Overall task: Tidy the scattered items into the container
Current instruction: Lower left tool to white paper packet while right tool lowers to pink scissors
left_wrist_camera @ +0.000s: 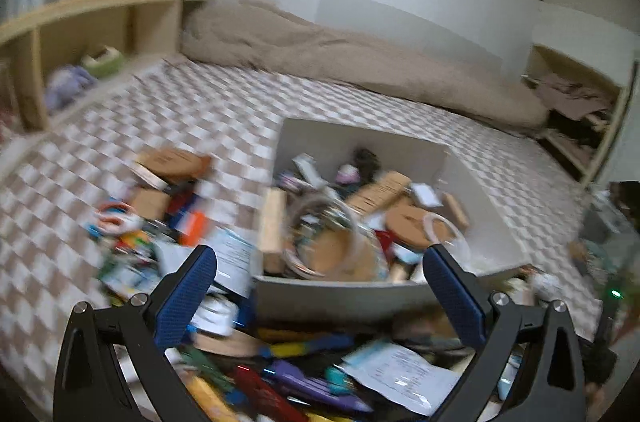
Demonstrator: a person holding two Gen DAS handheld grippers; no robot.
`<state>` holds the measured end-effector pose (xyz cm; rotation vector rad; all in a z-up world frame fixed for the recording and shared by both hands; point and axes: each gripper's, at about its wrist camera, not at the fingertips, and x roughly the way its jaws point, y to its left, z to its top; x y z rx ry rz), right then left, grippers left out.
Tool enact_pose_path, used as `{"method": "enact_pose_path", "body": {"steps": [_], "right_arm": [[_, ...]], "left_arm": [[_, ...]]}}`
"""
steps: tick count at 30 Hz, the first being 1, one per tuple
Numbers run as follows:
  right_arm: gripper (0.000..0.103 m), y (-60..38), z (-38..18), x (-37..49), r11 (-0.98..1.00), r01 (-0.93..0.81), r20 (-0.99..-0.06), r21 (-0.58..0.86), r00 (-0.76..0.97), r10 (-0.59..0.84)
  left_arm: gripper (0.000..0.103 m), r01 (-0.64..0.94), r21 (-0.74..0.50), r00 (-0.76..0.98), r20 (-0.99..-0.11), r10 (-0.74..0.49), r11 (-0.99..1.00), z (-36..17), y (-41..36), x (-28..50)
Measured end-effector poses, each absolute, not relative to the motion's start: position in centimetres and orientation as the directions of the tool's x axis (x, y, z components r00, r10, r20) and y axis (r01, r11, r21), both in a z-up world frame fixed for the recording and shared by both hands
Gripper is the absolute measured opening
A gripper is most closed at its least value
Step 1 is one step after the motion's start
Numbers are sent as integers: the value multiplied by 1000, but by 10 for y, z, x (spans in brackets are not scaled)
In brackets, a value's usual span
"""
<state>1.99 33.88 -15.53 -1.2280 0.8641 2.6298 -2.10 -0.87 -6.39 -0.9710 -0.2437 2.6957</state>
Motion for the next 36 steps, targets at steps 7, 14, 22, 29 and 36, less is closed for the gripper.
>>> {"method": "enact_pose_path", "body": {"steps": [7,14,22,29,36], "right_arm": [[34,351,-151,24,-771,-303,-674,560,-708,-212],[34,355,-143,28,-740,-263,-618,619,-744,-253],[34,359,-139,31,-705,-231,-578,670,-759,-300],[34,357,-142,29,-692,-226,-573,686,-754,-322],[34,357,-142,30,-686,-211,-566,696,-749,-344]], "left_arm": [[103,-248,-315,-652,-645,398,-916,-88,14,-11],[103,-322,-259,-574,-711,406,-911,-118,43,12],[103,-451,-72,-604,-710,363,-890,-126,83,43],[103,-390,-5,-612,-746,264,-921,-141,98,33],[103,-269,-11,-626,-758,183,-963,-158,109,26]]}}
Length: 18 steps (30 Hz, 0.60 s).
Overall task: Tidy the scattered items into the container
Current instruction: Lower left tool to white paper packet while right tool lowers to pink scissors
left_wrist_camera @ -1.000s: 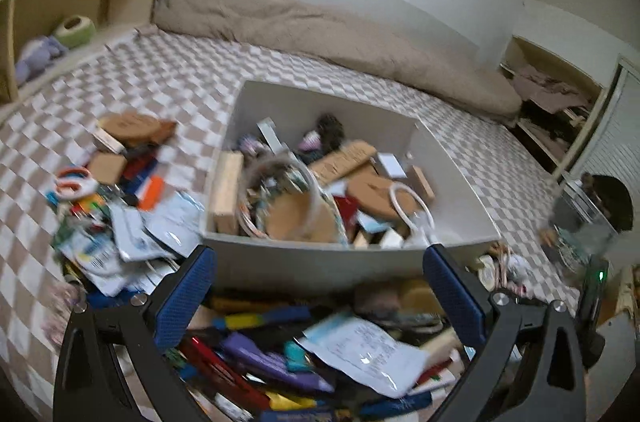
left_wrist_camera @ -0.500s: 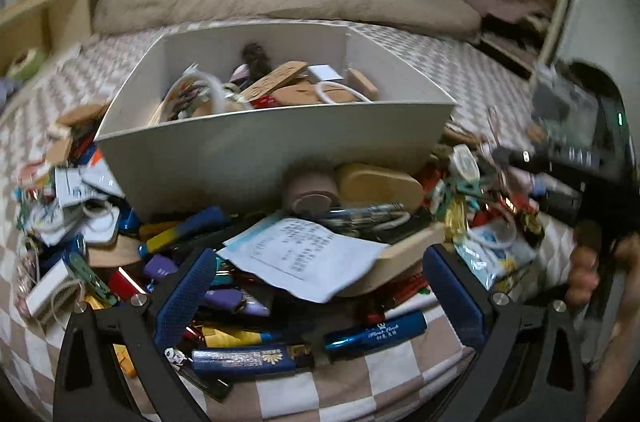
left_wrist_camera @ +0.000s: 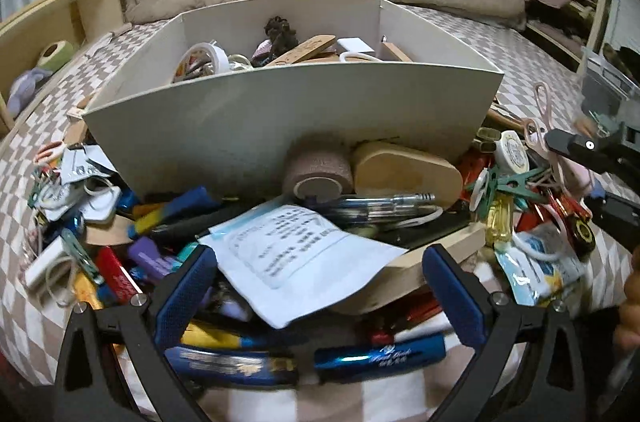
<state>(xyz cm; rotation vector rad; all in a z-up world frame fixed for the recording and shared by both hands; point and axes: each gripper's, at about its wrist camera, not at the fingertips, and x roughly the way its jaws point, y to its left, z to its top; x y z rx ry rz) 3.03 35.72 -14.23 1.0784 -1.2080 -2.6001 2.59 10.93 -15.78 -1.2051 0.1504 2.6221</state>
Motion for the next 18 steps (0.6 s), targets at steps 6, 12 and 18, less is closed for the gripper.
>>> {"method": "enact_pose_path", "body": {"steps": [6,12,18], "right_arm": [[34,363,-146,34,-667,-212,-557,714,-749,-358],[34,363,-144,36,-662,-201,-549,722,-749,-371],[34,364,-144,38,-656,-204,-548,727,-748,-375]], "left_arm": [[80,-247,-5,-669,-723,174,-969,-156,108,29],[66,-283,-31,-662,-717,219,-959,-153,104,30],[61,-305,-15,-661,-717,223,-952,-148,98,37]]}}
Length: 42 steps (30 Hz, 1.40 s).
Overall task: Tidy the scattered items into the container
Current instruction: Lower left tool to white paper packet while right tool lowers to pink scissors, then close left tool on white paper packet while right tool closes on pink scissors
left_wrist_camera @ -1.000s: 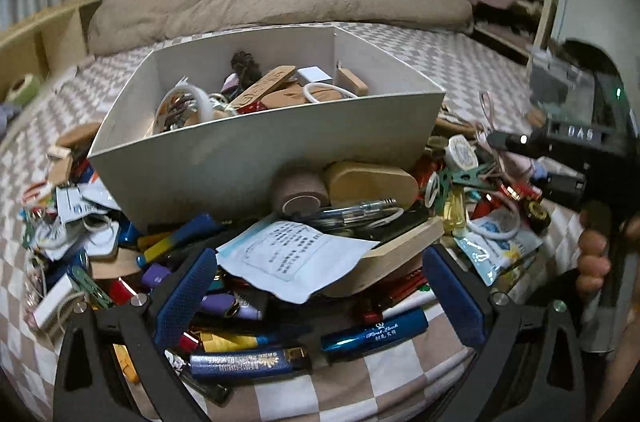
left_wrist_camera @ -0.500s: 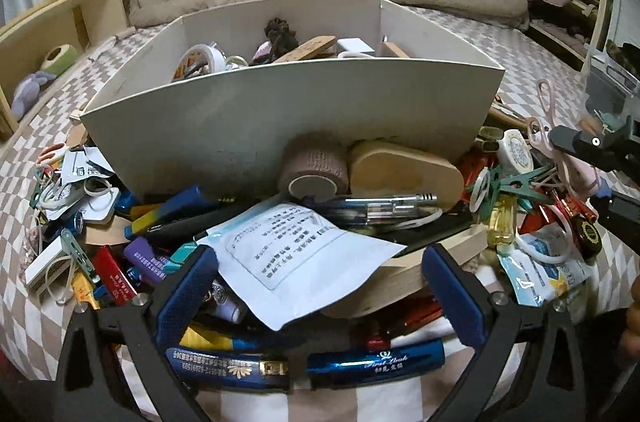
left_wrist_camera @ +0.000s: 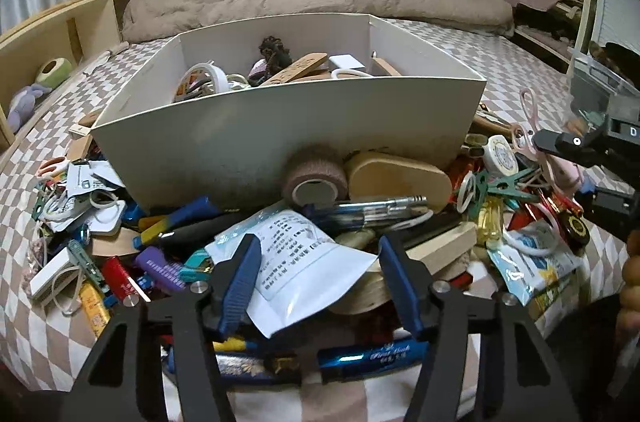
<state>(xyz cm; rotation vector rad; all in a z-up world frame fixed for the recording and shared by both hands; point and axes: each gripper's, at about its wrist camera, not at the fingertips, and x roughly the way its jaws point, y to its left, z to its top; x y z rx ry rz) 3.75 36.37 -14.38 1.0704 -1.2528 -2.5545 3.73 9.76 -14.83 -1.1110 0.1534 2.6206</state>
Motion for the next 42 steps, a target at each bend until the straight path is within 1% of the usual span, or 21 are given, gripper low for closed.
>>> {"method": "enact_pose_path", "body": {"steps": [5,7,9,10,13,19,21,22,23,27,29,32,35,37,40,42], "right_arm": [[34,363,-143,38,-654,-207,-549,728,-747,-374],[34,363,-144,38,-655,-206,-550,727,-746,-376],[34,361,-144,39,-659,-204,-552,725,-743,-378],[34,360,-143,38,-660,-203,-554,723,-742,-379],[34,359,-143,38,-667,-202,-559,717,-739,-376],[34,361,-144,39,-668,-207,-564,715,-736,-374],[34,361,-145,39,-668,-207,-564,715,-736,-375],[34,361,-145,39,-668,-207,-564,715,-736,-375],[34,361,-145,40,-668,-207,-564,715,-736,-376],[34,361,-146,40,-668,-206,-564,715,-735,-377],[34,361,-146,40,-668,-206,-564,715,-735,-377],[34,360,-146,41,-669,-206,-564,714,-735,-377],[34,359,-146,40,-670,-206,-565,713,-735,-375],[34,359,-146,40,-670,-207,-566,712,-734,-375],[34,357,-146,40,-667,-208,-566,715,-732,-379],[34,357,-146,40,-666,-207,-566,717,-731,-381]], "left_arm": [[64,-249,-62,-656,-723,215,-967,-147,73,43],[64,-210,-39,-660,-731,171,-977,-148,65,46],[67,-175,-37,-644,-752,143,-984,-156,56,46],[74,-163,-55,-626,-766,146,-985,-161,51,45],[75,-122,-122,-570,-804,171,-985,-174,40,39],[75,-97,-162,-573,-798,188,-982,-169,35,38],[79,-98,-179,-579,-790,203,-979,-164,33,40],[84,-102,-180,-585,-785,206,-978,-160,33,41],[88,-111,-172,-595,-778,204,-979,-156,34,42],[93,-188,-89,-643,-741,191,-978,-134,44,47],[98,-225,-66,-651,-732,200,-972,-126,49,44],[98,-240,-73,-634,-744,213,-968,-123,56,33],[98,-212,-95,-617,-759,208,-973,-124,64,15],[98,-178,-62,-623,-766,161,-982,-128,74,4],[98,-146,28,-625,-778,70,-989,-141,83,-3],[98,-147,48,-611,-790,53,-988,-151,86,-5]]}}
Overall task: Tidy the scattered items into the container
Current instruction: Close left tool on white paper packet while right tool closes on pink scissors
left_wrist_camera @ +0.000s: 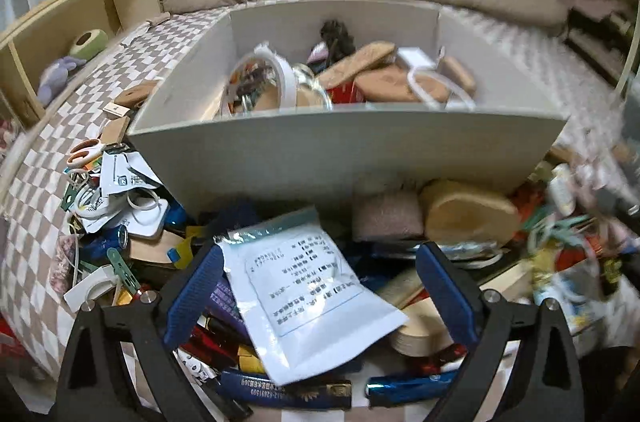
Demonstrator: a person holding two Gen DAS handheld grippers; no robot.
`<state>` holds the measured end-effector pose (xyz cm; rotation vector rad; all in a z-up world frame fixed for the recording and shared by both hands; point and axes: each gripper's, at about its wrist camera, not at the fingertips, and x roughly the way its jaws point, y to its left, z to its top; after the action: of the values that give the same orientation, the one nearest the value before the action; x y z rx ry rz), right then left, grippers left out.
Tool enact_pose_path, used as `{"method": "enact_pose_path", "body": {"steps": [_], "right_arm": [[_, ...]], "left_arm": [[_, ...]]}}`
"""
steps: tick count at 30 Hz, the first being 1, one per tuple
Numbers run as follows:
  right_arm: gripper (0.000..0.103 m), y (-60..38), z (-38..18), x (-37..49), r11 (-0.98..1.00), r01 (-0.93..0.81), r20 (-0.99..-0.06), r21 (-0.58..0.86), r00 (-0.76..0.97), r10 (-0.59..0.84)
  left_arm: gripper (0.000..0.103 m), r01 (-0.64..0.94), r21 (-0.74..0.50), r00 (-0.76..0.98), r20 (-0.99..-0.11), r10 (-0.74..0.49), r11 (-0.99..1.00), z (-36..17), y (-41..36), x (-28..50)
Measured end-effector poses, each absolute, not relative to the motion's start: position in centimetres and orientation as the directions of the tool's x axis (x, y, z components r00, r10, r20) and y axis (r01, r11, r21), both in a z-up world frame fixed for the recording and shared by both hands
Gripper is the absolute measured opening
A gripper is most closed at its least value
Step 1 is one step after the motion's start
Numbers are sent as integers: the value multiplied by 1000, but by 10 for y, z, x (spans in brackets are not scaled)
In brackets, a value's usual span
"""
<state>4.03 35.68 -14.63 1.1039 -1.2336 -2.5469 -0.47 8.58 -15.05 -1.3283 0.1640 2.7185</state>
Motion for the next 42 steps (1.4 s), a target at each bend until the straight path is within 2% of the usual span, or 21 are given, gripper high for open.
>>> {"method": "enact_pose_path", "body": {"steps": [1,3,6,8,17,23,31,33,38,40,42], "right_arm": [[34,357,-146,40,-666,-207,-566,717,-731,-381],[34,356,-146,41,-664,-204,-563,719,-731,-385],[34,352,-144,42,-666,-191,-556,721,-734,-391],[34,350,-142,42,-668,-182,-552,721,-734,-396],[34,359,-146,42,-628,-220,-548,747,-739,-393],[34,379,-151,49,-527,-224,-478,820,-774,-415],[34,376,-151,45,-493,-173,-425,853,-778,-463],[34,370,-149,38,-519,-178,-449,836,-764,-463],[34,359,-149,25,-636,-256,-585,727,-717,-380],[42,357,-152,23,-650,-265,-606,712,-700,-379],[76,354,-155,22,-667,-276,-631,692,-681,-372]], "left_arm": [[98,-149,37,-604,-795,61,-988,-155,84,-4],[89,-145,12,-599,-797,78,-989,-159,78,-2],[88,-151,-4,-603,-792,95,-989,-159,74,2],[81,-153,-2,-606,-790,96,-988,-159,74,3],[77,-153,-85,-613,-773,162,-985,-153,63,7],[72,-156,-151,-618,-756,215,-976,-147,54,10],[67,-183,-203,-631,-726,273,-962,-137,48,17],[67,-194,-211,-634,-718,287,-958,-134,48,18],[66,-211,-231,-641,-701,313,-950,-129,46,22],[66,-214,-232,-646,-695,316,-949,-127,44,23],[66,-215,-235,-652,-688,319,-948,-125,42,24]]}}
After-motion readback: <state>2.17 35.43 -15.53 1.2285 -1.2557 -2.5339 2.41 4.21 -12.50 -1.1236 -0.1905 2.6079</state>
